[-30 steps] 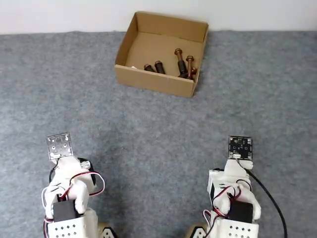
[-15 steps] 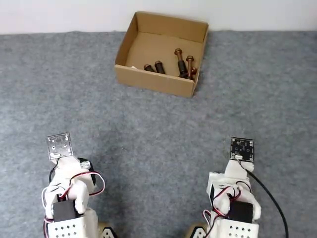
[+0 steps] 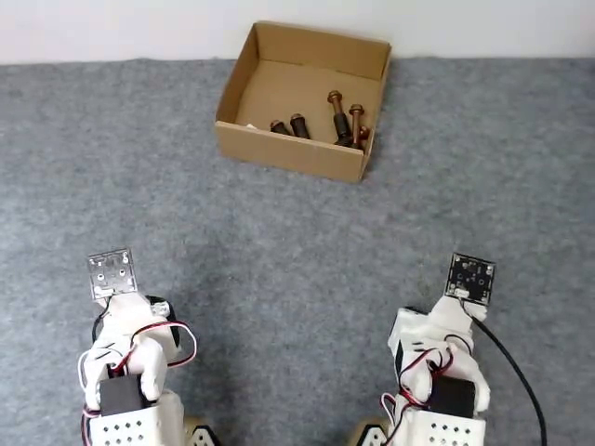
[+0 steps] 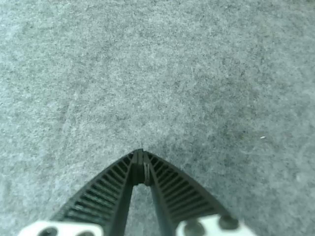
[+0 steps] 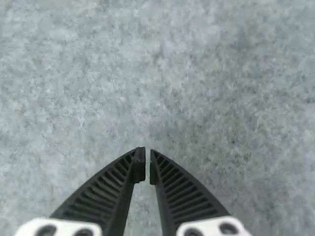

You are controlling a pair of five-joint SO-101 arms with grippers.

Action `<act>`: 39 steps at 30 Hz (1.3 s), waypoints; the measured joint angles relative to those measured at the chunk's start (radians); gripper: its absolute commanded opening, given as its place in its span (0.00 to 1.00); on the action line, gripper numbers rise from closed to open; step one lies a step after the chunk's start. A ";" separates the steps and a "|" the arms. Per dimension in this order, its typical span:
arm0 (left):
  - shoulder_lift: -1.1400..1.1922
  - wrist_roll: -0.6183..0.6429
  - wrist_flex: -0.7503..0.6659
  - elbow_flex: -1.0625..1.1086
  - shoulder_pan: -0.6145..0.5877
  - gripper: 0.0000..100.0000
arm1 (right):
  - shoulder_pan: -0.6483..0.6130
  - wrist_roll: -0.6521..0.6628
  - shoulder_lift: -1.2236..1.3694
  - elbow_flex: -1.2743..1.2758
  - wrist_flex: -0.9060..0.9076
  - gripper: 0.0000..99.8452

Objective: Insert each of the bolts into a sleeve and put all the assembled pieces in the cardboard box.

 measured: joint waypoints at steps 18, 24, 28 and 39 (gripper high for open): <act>0.000 0.000 0.000 0.000 0.000 0.01 | 0.015 -0.009 0.000 0.000 0.072 0.01; 0.000 0.000 0.000 0.000 0.000 0.01 | 0.015 -0.009 0.000 0.000 0.072 0.01; 0.000 0.000 0.000 0.000 0.000 0.01 | 0.015 -0.009 0.000 0.000 0.072 0.01; 0.000 0.000 0.000 0.000 0.000 0.01 | 0.015 -0.009 0.000 0.000 0.072 0.01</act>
